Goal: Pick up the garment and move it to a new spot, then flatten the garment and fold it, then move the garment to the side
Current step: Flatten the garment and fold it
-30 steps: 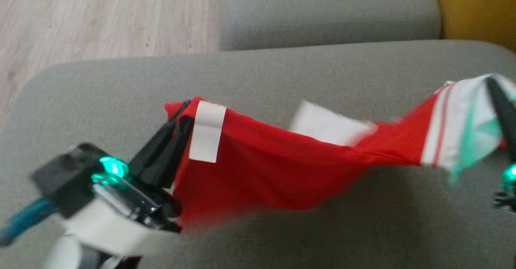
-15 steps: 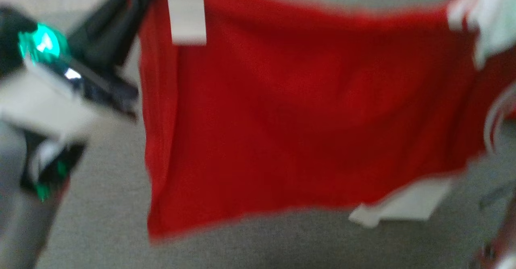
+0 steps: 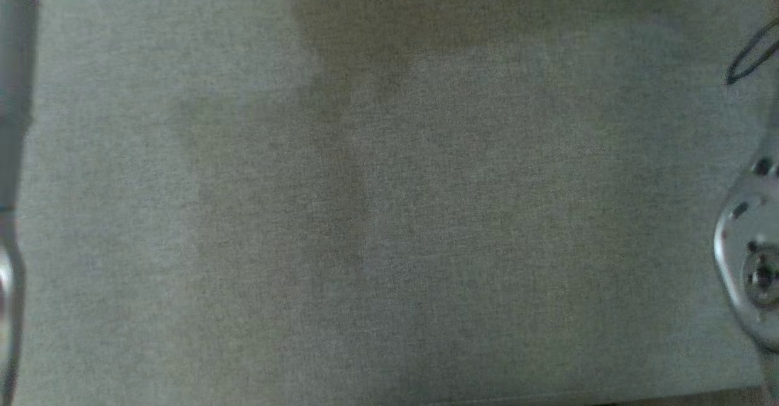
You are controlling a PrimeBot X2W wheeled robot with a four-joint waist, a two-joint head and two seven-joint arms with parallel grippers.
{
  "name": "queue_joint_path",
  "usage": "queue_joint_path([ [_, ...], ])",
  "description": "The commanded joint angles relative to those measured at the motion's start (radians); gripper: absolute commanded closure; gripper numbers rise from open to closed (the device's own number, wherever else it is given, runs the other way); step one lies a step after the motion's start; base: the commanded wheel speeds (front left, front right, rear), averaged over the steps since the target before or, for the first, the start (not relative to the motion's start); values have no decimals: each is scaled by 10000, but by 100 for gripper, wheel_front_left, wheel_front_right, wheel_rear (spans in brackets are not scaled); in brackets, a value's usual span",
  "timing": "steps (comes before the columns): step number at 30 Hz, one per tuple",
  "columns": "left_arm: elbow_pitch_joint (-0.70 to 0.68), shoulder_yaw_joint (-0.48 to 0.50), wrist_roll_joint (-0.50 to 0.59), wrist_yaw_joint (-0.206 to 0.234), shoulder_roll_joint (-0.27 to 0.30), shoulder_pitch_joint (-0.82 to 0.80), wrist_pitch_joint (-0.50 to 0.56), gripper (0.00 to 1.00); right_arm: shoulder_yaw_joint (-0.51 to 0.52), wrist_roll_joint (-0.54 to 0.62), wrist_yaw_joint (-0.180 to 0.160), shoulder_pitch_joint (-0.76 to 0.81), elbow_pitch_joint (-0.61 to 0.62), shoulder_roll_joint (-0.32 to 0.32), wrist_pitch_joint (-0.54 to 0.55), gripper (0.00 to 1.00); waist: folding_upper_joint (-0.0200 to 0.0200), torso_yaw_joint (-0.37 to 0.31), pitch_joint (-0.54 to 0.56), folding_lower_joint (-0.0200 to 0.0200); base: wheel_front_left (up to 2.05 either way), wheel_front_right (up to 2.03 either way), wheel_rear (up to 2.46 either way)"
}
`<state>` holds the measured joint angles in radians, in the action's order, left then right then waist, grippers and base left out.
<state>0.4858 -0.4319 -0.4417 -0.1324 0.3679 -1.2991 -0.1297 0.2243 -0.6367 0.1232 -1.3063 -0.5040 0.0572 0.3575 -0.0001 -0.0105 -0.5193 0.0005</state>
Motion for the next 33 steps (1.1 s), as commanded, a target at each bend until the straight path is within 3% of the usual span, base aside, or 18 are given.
queue_joint_path([
  [1, -52, 64, -28, 20, 420, 8, -220, 100, -219, -48, 75, 129, 212, -70, -207, 100, 1, -52, -77, -5, 0, 0, 0],
  [7, 414, -1365, -673, 19, 626, 2364, -1084, 100, -1113, -135, 75, 3416, 124, -70, -737, 100, 1, -89, 644, -5, 0, 0, 0],
  [13, -668, -2068, -1011, 130, 1171, 6153, -1281, 100, -944, 323, 75, 8141, 2075, -70, -130, 100, 1, -35, 1819, -5, 0, 0, 0],
  [16, -1674, -2292, -1149, 486, 1362, 8177, -1299, 100, -711, 141, 75, 10546, 3665, -70, 522, 100, 1, -27, 2265, -5, 0, 0, 0],
  [22, -4545, -2549, -1446, 1746, 2007, 11334, -927, 100, -121, -403, 75, 14423, 6818, -70, 1535, 100, 1, 20, 2481, -5, 0, 0, 0],
  [25, -6231, -2556, -1664, 2217, 2526, 12149, -240, 100, 150, -589, 75, 15449, 8182, -70, 1930, 100, 1, 81, 2388, -5, 0, 0, 0],
  [27, -7207, -2434, -1920, 2294, 2946, 12267, 322, 100, 221, -658, 75, 15648, 8951, -70, 2452, 100, 1, 89, 2279, -5, 0, 0, 0],
  [31, -8046, -2101, -2836, 1974, 3348, 11951, 1174, 100, 353, -656, 75, 15201, 9366, -70, 3675, 100, 1, 37, 2113, -5, 0, 0, 0],
  [33, -8095, -2008, -3471, 1575, 3552, 11468, 1916, 100, 465, -350, 75, 14472, 9232, -70, 4603, 100, 1, 32, 2013, -5, 0, 0, 0],
])
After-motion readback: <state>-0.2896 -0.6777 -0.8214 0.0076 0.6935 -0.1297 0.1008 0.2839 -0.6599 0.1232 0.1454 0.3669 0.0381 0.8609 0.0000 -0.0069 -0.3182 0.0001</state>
